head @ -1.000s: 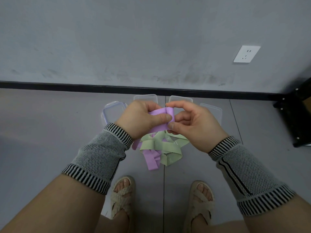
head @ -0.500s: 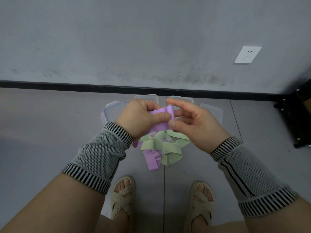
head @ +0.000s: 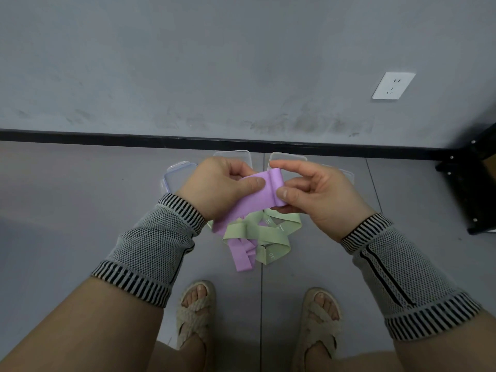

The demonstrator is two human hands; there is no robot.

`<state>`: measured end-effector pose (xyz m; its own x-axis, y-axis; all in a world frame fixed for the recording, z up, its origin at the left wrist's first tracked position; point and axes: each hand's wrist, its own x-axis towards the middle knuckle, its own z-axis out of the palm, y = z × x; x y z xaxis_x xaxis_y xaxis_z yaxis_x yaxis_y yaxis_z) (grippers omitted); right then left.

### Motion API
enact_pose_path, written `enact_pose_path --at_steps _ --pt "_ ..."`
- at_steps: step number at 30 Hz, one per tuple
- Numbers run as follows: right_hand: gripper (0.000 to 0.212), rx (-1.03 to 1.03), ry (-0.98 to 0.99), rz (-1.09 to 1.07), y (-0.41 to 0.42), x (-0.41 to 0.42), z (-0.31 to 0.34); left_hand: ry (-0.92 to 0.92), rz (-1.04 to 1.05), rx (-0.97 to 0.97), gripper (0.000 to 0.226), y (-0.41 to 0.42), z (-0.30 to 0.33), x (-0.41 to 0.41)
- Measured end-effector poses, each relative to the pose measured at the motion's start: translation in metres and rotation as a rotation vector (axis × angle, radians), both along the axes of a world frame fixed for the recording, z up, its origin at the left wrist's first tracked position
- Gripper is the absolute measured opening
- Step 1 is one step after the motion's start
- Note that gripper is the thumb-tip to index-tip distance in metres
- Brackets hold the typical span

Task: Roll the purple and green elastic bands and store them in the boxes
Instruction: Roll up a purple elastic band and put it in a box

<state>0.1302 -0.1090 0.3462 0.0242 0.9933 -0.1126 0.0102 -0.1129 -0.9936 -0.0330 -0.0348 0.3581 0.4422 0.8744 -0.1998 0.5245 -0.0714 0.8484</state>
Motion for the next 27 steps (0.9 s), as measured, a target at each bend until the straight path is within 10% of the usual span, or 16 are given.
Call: enact_pose_path --at_steps 27 --pt "0.04 0.076 -0.072 -0.016 0.002 -0.0027 -0.0036 -0.11 0.036 0.005 0.012 -0.0053 0.0051 0.0039"
